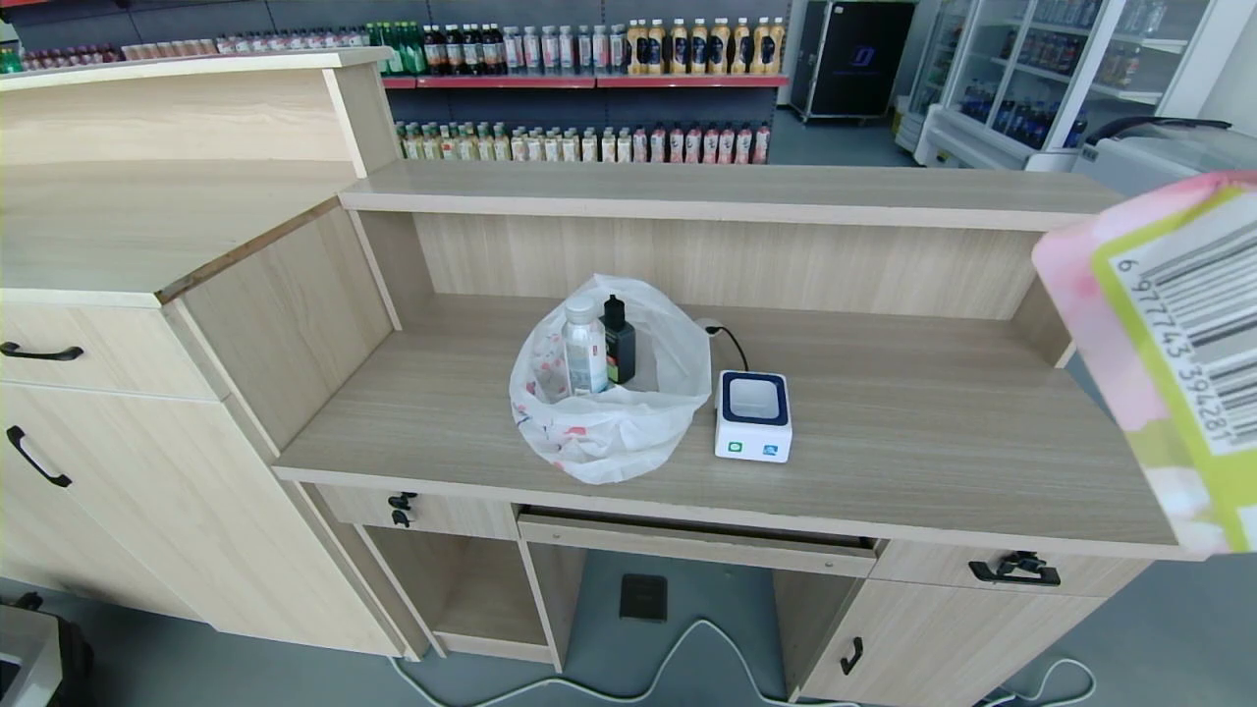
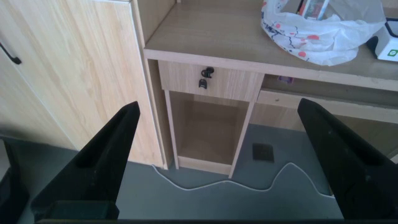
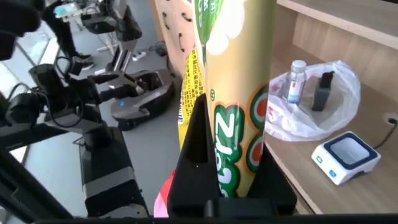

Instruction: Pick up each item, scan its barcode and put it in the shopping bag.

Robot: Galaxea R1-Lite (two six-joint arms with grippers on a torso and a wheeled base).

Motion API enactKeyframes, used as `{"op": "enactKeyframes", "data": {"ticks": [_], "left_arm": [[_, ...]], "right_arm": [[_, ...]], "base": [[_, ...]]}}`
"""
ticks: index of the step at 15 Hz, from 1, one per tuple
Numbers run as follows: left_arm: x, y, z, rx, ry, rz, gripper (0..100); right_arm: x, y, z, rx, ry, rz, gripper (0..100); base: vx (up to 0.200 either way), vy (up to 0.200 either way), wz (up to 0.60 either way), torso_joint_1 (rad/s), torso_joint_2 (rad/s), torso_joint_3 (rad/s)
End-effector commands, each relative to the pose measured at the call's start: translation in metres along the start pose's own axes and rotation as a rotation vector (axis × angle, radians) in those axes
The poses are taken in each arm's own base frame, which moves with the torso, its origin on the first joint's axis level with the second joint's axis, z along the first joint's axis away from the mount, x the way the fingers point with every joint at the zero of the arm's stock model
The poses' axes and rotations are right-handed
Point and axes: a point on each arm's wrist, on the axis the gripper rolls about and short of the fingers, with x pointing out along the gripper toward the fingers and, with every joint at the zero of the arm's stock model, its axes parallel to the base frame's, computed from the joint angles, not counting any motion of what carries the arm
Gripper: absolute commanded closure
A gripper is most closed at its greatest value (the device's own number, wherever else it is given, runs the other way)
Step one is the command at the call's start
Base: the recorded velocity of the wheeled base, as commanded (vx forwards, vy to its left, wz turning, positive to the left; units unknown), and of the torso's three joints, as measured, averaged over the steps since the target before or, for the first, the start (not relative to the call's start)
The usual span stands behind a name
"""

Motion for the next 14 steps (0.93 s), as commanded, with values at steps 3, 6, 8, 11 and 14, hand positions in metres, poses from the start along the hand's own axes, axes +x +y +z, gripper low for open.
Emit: {"op": "enactKeyframes", "data": {"ticks": [3,6,8,11,14], "left_arm": [[0.000,0.000,0.000,-0.001,0.000,0.001,0],[0.000,0.000,0.000,-0.001,0.000,0.001,0],[0.000,0.000,0.000,-0.001,0.000,0.001,0],[0.000,0.000,0.000,-0.001,0.000,0.001,0],[0.000,0.000,0.000,-0.001,0.000,0.001,0]], "right_arm": [[0.016,-0.068,-0.030,-0.058,0.204,-0.497,100],[-0.001,-0.083,-0.050,-0.211,0.408,-0.900,100],[-0.005,-0.092,-0.051,-0.237,0.408,-1.039,100],[0.000,-0.105,-0.052,-0.257,0.386,-1.062,100],[0.006,-0.123,-0.054,-0.267,0.387,-1.092,100]], "base": [[0.000,0.000,0.00,0.000,0.00,0.000],[0.000,0.000,0.00,0.000,0.00,0.000],[0.000,0.000,0.00,0.000,0.00,0.000],[0.000,0.000,0.20,0.001,0.00,0.001],[0.000,0.000,0.60,-0.001,0.00,0.004]]}}
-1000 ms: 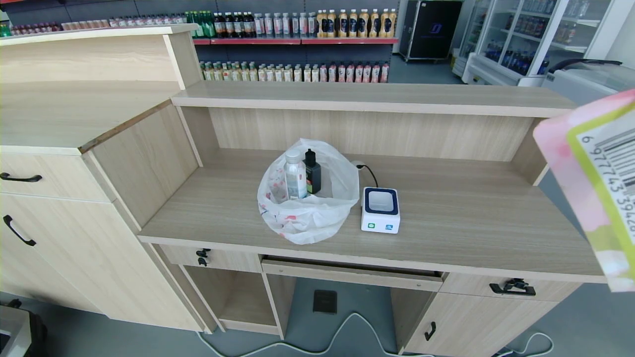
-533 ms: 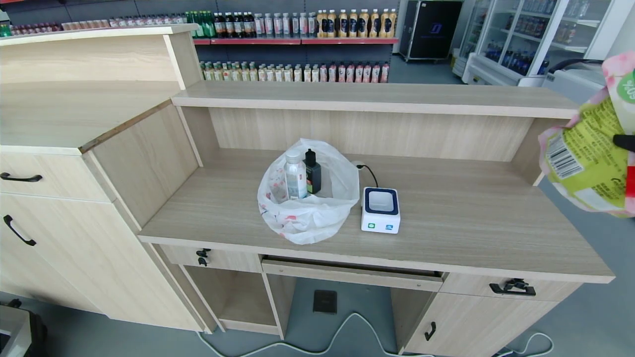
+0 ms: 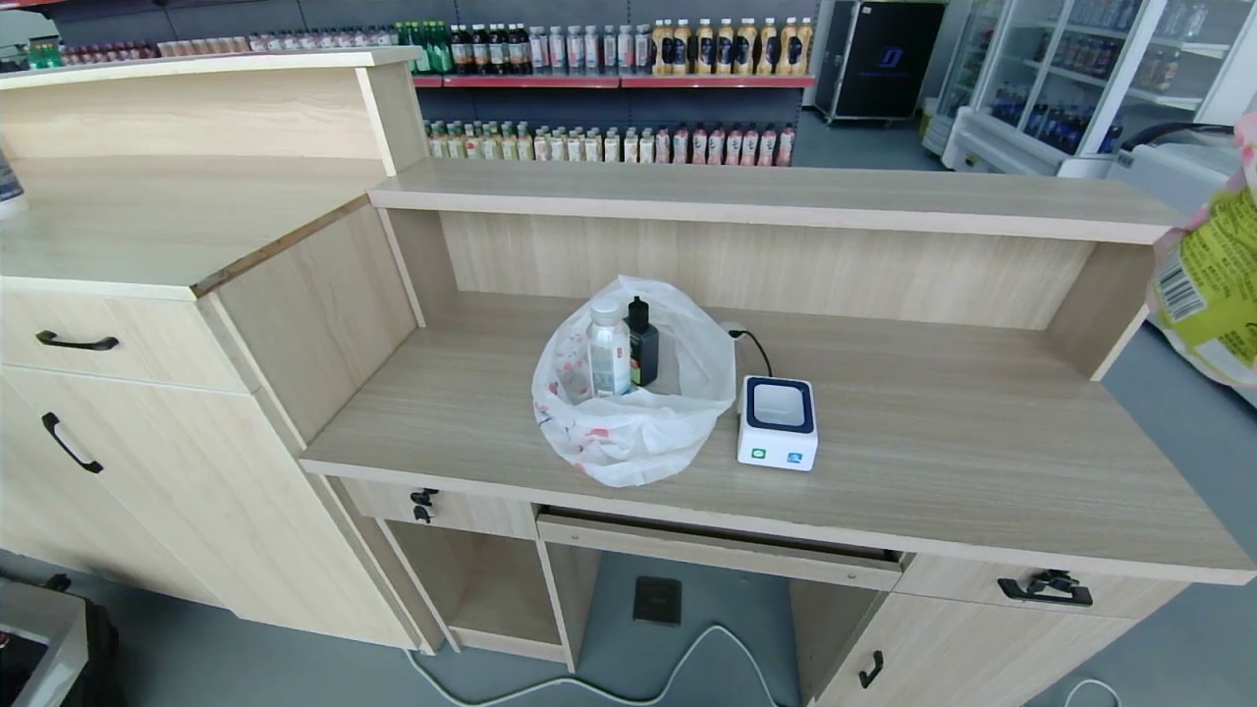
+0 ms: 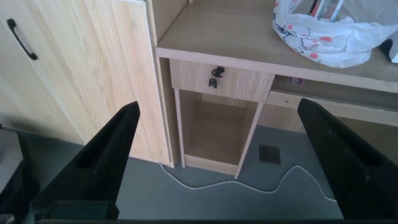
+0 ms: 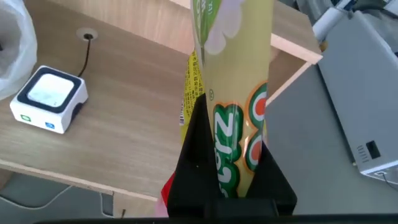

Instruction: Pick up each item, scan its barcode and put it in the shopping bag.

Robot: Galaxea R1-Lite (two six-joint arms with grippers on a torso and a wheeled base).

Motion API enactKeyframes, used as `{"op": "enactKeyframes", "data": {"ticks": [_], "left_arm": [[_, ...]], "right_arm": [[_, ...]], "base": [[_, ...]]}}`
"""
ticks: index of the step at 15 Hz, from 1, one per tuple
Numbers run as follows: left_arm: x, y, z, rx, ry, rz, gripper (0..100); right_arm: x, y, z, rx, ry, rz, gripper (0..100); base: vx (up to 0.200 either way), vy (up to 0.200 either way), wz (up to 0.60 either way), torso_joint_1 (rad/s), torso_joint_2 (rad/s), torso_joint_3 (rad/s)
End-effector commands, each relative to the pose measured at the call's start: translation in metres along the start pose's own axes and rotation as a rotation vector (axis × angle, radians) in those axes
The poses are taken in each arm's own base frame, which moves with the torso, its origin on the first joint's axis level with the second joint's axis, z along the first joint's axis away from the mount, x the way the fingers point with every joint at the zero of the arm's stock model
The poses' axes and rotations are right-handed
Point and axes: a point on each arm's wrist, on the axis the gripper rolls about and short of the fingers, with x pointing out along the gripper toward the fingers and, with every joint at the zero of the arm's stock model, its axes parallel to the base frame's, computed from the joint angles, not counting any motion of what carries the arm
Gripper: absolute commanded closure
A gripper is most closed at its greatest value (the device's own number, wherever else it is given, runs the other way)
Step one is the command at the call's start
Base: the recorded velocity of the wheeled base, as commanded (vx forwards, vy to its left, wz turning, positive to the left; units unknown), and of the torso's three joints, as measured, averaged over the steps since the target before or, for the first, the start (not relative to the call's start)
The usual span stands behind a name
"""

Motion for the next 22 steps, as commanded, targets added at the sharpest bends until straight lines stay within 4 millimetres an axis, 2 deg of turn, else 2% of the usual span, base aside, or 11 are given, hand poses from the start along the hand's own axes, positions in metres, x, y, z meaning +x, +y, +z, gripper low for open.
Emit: {"op": "enactKeyframes", "data": {"ticks": [1,3,4,5,8,10,12,13,17,20,22], "left_arm": [[0.000,0.000,0.000,-0.001,0.000,0.001,0],[0.000,0.000,0.000,-0.001,0.000,0.001,0],[0.000,0.000,0.000,-0.001,0.000,0.001,0],[0.000,0.000,0.000,-0.001,0.000,0.001,0],[0.000,0.000,0.000,-0.001,0.000,0.001,0],[0.000,0.000,0.000,-0.001,0.000,0.001,0],[0.000,0.000,0.000,-0.001,0.000,0.001,0],[0.000,0.000,0.000,-0.001,0.000,0.001,0],[0.000,0.000,0.000,-0.001,0.000,0.001,0],[0.000,0.000,0.000,-0.001,0.000,0.001,0],[0.000,0.000,0.000,-0.001,0.000,0.001,0]], "right_arm": [[0.023,-0.001,-0.003,0.004,0.046,-0.005,100],[0.038,-0.004,-0.002,0.019,0.059,-0.012,100],[0.052,-0.002,-0.010,0.009,0.085,-0.002,100],[0.060,-0.003,-0.013,-0.044,0.069,-0.010,100],[0.081,0.004,-0.032,-0.364,0.000,-0.028,100],[0.096,0.018,-0.040,-0.456,-0.080,0.048,100],[0.107,0.025,-0.046,-0.516,-0.120,0.075,100],[0.114,0.032,-0.059,-0.581,-0.154,0.105,100],[0.117,0.047,-0.084,-0.731,-0.286,0.208,100],[0.131,0.059,-0.110,-0.758,-0.328,0.255,100],[0.141,0.063,-0.121,-0.767,-0.327,0.256,100]], "base": [[0.000,0.000,0.60,0.002,0.00,-0.002],[0.000,0.000,0.30,0.001,0.00,0.001],[0.000,0.000,0.00,0.000,0.00,0.000],[0.000,0.000,0.00,0.000,0.00,0.000],[0.000,0.000,0.00,0.000,0.00,0.000],[0.000,0.000,0.00,0.000,0.00,0.000],[0.000,0.000,0.00,0.000,0.00,0.000],[0.000,0.000,0.00,0.000,0.00,0.000],[0.000,0.000,0.00,0.000,0.00,0.000],[0.000,0.000,0.00,0.000,0.00,0.000],[0.000,0.000,0.00,0.000,0.00,0.000]]}}
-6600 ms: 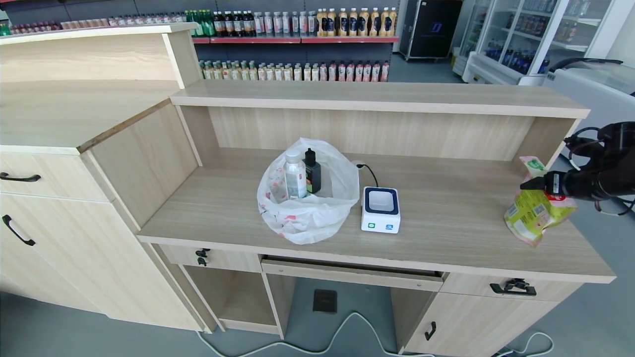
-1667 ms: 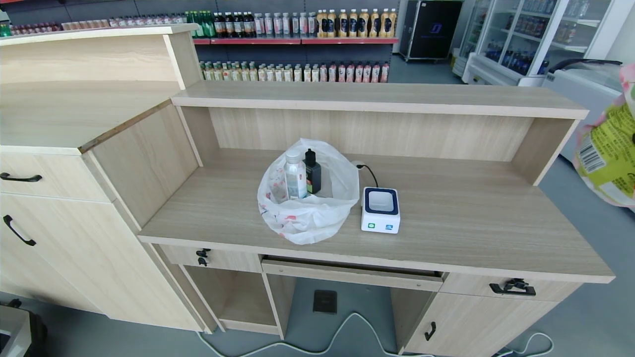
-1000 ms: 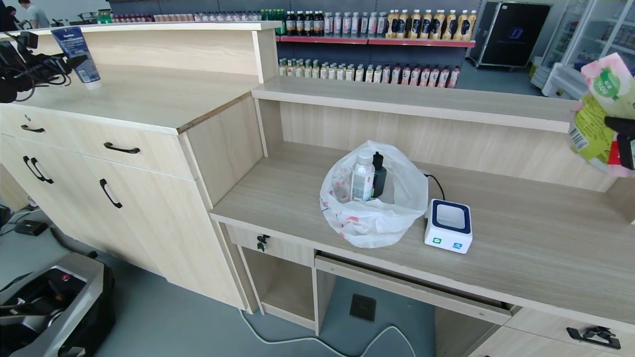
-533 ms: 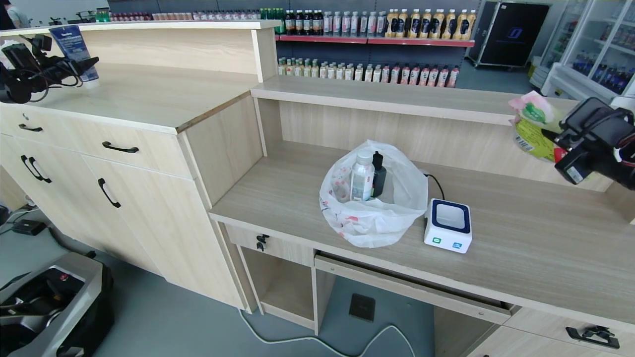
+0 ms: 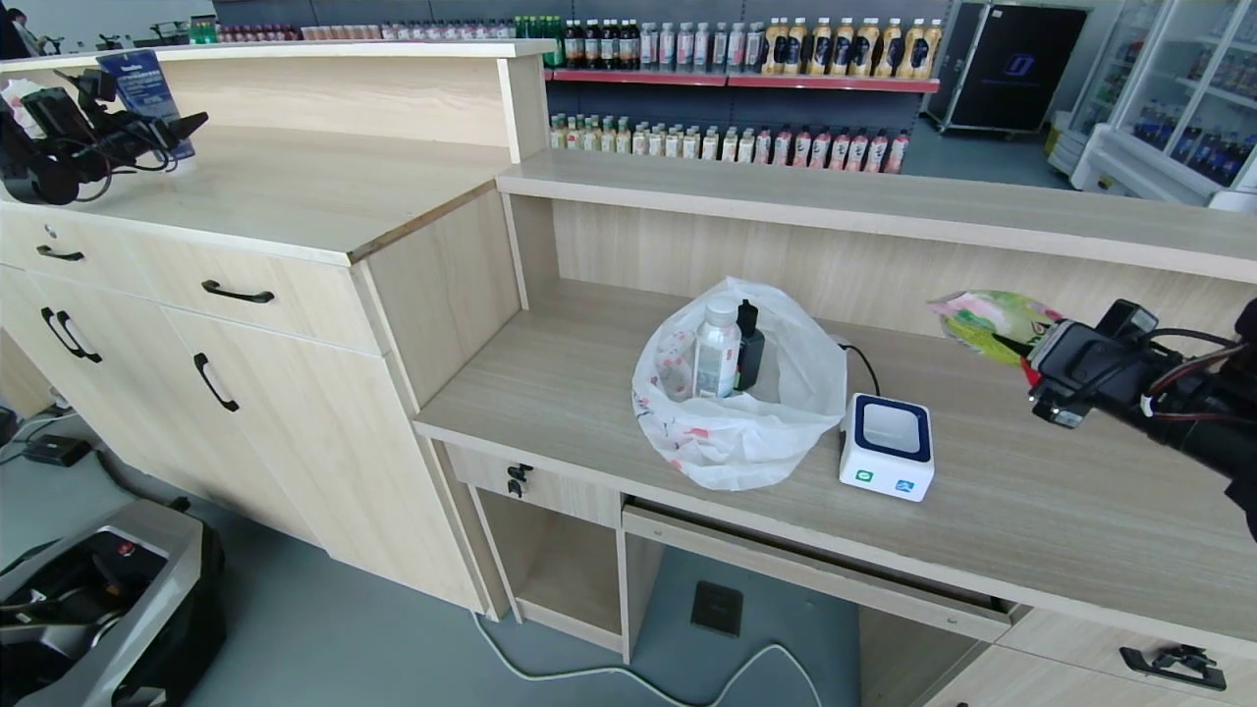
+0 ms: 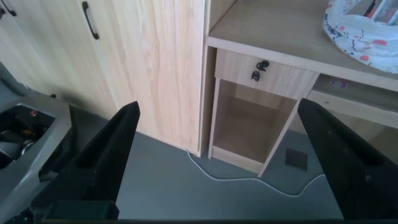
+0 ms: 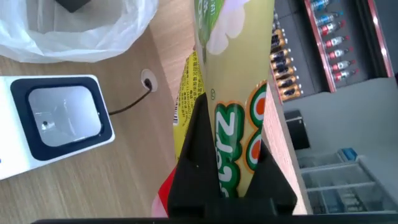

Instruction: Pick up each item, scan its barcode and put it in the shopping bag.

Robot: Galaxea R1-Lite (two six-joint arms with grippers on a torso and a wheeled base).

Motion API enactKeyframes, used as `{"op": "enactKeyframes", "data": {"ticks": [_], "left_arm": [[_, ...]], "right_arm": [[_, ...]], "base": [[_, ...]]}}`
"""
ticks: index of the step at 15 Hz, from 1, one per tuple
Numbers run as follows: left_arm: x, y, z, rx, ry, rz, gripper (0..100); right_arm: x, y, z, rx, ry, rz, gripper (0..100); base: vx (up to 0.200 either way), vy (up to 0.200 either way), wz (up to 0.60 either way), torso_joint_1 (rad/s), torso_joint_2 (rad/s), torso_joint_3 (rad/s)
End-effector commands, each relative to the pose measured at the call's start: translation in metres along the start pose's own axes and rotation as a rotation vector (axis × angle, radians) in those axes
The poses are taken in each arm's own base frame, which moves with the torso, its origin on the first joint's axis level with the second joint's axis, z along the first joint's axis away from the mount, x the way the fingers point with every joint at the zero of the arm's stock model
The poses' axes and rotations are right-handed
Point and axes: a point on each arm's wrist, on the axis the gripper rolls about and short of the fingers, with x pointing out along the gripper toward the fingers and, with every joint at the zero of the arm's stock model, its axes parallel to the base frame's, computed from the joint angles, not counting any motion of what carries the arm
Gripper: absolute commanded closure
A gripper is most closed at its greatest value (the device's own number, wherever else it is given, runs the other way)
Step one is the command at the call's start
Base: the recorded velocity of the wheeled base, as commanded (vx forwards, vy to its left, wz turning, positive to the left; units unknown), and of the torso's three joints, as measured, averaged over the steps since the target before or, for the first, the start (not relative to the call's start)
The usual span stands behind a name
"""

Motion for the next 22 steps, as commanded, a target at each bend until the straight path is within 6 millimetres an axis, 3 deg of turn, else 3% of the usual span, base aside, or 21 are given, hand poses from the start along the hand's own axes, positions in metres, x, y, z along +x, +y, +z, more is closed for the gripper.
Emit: {"op": "enactKeyframes", "data": {"ticks": [1,5,12,17,22], "left_arm": [[0.000,0.000,0.000,-0.001,0.000,0.001,0],[0.000,0.000,0.000,-0.001,0.000,0.001,0],[0.000,0.000,0.000,-0.001,0.000,-0.001,0],[0.000,0.000,0.000,-0.001,0.000,0.001,0],[0.000,0.000,0.000,-0.001,0.000,0.001,0]], "right_arm": [[0.012,0.024,-0.017,0.023,0.020,0.051,100],[0.021,0.043,-0.026,0.015,-0.075,0.069,100],[0.031,0.076,-0.043,0.001,-0.073,0.084,100],[0.042,0.085,-0.045,-0.007,-0.103,0.074,100],[0.053,0.094,-0.034,0.004,-0.171,0.070,100]], "base": [[0.000,0.000,0.00,0.000,0.00,0.000],[0.000,0.000,0.00,0.000,0.00,0.000],[0.000,0.000,0.00,0.000,0.00,0.000],[0.000,0.000,0.00,0.000,0.00,0.000],[0.000,0.000,0.00,0.000,0.00,0.000]]}}
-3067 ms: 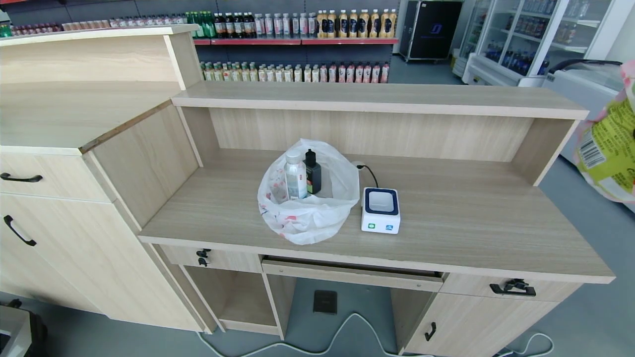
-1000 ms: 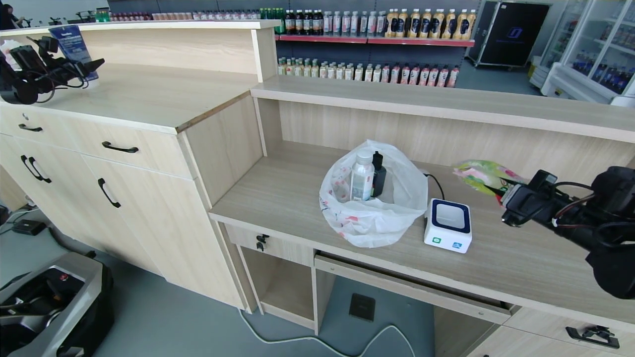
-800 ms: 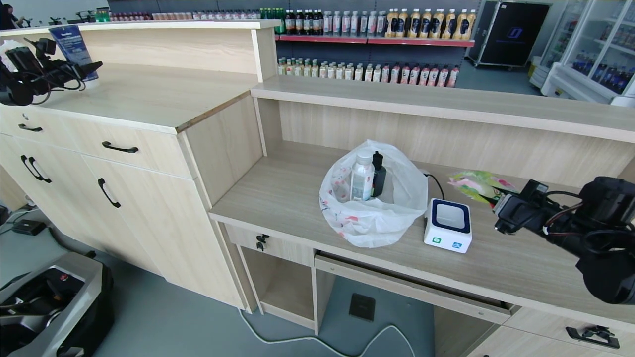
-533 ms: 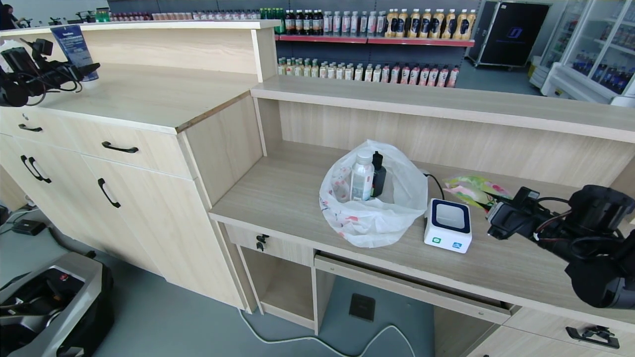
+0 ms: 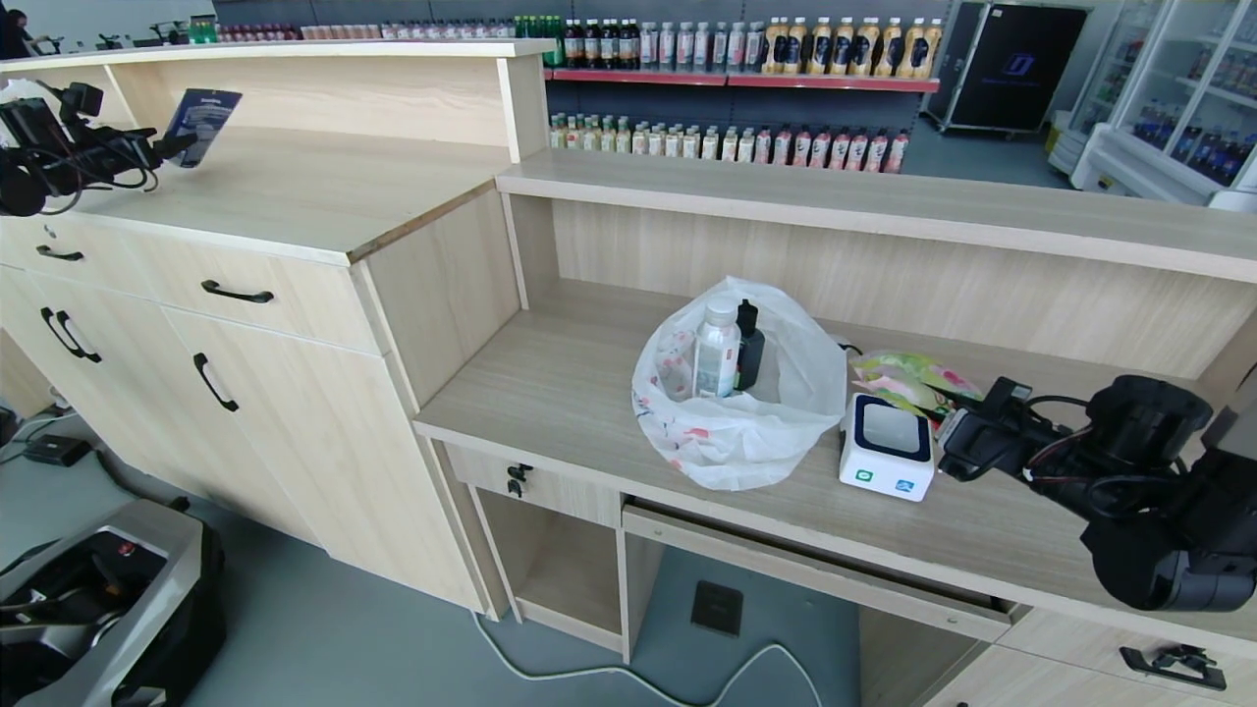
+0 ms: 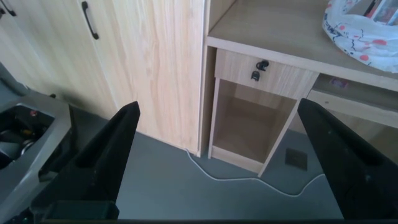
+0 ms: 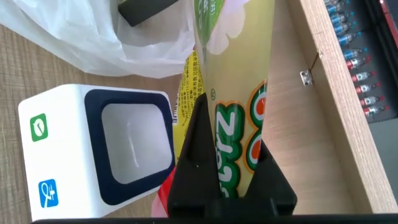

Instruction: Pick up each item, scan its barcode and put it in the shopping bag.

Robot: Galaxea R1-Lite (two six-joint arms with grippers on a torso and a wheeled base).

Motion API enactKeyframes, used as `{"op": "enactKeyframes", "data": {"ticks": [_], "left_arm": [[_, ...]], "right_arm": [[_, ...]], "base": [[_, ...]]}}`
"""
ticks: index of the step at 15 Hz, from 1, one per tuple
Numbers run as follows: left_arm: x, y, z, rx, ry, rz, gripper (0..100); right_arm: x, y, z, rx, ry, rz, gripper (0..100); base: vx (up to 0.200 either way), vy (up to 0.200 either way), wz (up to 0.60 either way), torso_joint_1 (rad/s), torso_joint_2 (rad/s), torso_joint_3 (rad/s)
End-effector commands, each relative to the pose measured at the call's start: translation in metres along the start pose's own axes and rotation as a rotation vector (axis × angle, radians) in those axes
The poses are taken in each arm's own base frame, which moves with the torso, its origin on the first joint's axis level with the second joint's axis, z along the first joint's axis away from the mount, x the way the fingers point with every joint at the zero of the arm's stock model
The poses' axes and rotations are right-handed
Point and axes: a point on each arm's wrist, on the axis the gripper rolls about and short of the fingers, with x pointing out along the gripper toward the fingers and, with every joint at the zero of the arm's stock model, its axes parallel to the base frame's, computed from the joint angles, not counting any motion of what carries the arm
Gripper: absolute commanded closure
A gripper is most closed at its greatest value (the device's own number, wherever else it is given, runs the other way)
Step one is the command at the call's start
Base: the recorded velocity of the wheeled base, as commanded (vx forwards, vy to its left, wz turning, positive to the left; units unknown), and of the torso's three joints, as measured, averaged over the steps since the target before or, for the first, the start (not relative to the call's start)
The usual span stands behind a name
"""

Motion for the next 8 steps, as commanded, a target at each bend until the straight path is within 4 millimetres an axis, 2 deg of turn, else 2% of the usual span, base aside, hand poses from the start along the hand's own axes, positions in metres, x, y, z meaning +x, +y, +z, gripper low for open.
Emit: {"op": "enactKeyframes", "data": {"ticks": [1,8], "left_arm": [[0.0000,0.0000,0.0000,0.000,0.000,0.001,0],[0.0000,0.0000,0.0000,0.000,0.000,0.001,0]], "right_arm": [[0.0054,0.0044,0.0024,0.012,-0.021,0.007,100],[0.0148,0.0095,-0.0016,0.027,-0.035,0.002,100]], "base": [[0.000,0.000,0.00,0.000,0.00,0.000],[0.000,0.000,0.00,0.000,0.00,0.000]]}}
